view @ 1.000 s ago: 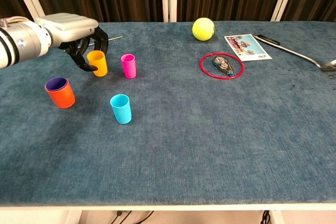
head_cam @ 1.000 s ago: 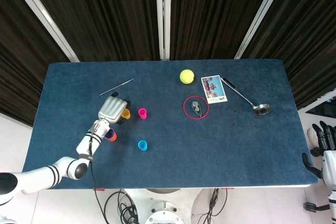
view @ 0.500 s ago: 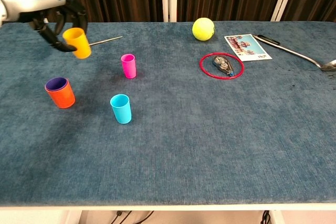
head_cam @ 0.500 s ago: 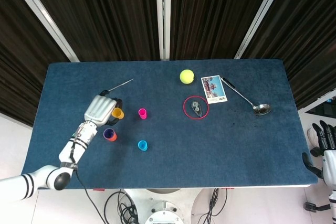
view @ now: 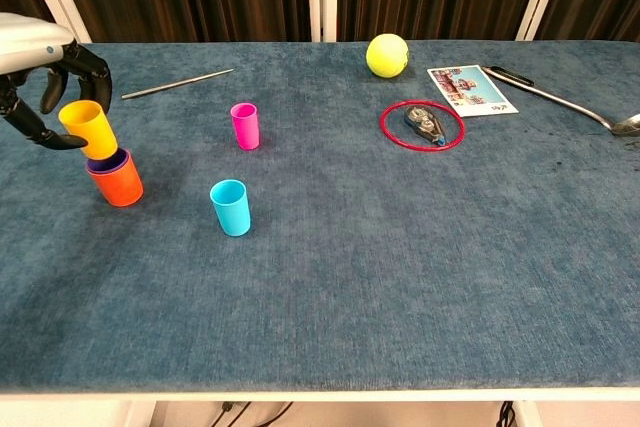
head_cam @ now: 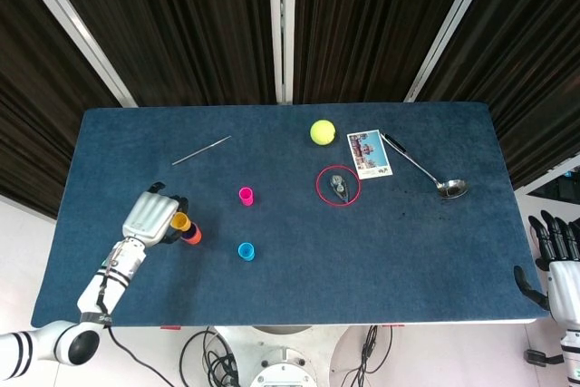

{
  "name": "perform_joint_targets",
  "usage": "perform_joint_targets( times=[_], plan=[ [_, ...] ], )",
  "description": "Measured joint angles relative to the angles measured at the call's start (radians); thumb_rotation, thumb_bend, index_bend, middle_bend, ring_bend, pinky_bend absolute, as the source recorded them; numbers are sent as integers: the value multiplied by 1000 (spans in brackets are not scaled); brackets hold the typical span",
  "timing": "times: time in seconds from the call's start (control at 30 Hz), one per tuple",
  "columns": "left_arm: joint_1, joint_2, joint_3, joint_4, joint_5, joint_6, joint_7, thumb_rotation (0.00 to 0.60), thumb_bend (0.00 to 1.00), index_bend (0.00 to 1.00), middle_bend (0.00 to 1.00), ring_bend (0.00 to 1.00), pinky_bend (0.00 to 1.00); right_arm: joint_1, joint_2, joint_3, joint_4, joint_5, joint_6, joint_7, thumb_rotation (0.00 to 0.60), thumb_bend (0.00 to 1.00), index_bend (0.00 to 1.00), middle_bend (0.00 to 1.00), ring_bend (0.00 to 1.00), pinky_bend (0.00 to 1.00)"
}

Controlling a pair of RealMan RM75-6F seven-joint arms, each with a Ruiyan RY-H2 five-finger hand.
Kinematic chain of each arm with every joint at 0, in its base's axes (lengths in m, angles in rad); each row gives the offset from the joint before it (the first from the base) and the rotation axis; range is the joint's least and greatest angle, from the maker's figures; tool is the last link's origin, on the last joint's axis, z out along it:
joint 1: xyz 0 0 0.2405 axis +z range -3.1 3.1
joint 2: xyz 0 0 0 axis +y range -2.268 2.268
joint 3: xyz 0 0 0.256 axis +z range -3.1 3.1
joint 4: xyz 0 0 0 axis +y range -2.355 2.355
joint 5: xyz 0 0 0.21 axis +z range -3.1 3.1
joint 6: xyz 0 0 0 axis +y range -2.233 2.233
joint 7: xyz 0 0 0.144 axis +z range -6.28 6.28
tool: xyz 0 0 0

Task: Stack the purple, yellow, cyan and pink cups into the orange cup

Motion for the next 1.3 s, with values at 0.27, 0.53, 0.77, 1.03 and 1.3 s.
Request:
perform_joint_targets(
  times=[0.27,0.53,0.77,1.03,1.3],
  plan=[
    [5,-2,7,2,5,-15,-12,600,286,471,487,539,186,1,-4,0,4,4,-4,0,600,311,0,0,0,0],
    [13,-10,9,19,49,-17,-53,600,257,305,312,355,171,0,-3,1,8,9,-4,5,600,311,0,0,0,0],
    [22,-8,13,15,100,-3,-70,600,252,288,291,332,166,0,-4,0,10,8,-5,9,600,312,0,0,0,0],
    [27,1,39,-60,183,5,-46,600,240,287,292,332,163,-1,-5,0,11,9,-3,10,600,311,0,0,0,0],
    [16,-77,60,-69,238,-6,22,600,240,288,292,332,163,-4,-8,-6,14,4,-2,9,600,311,0,0,0,0]
  ],
)
